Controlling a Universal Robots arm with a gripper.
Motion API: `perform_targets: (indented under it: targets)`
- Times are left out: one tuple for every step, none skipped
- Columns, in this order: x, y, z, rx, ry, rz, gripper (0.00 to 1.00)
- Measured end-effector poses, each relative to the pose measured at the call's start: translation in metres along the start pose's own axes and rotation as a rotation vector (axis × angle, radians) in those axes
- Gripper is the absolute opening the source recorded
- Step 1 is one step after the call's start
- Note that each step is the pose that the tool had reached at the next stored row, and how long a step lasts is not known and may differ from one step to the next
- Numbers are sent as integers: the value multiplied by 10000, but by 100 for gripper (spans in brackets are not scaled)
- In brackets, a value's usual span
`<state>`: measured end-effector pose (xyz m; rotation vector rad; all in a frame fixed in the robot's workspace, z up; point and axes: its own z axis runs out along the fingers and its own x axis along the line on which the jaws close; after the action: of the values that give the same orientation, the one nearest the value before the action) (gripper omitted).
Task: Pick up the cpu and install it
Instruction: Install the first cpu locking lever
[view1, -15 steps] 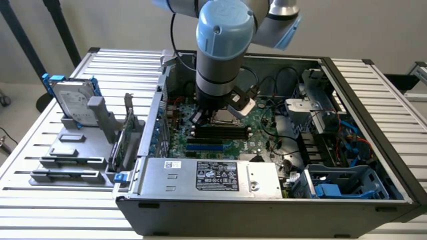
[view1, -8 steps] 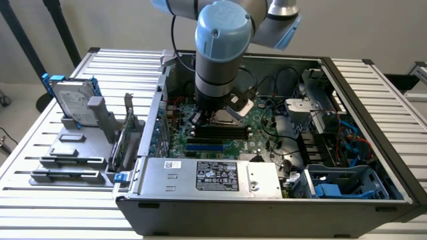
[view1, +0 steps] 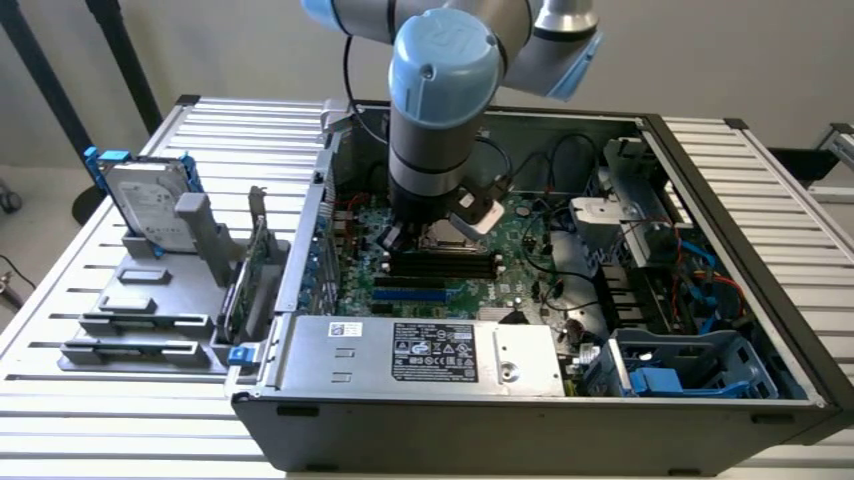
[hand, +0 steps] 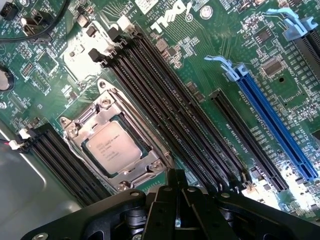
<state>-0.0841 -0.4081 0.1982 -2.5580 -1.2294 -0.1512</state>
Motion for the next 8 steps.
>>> perform_targets:
  targets:
    - [-1,-1,4,0,-1,0,11]
    - [-1,-1,9,1,0,0,11]
    - [-2,-1,12,0,-2,1,11]
    - [-1,-1,17,1,-1,0,11]
    - [-2,0,23,2,2,0,11]
    - [-2,0,28,1,1,-1,11]
    - [-2,0,34,-3,-3,0,11]
    - [-2,0,40,-6,-9,0,11]
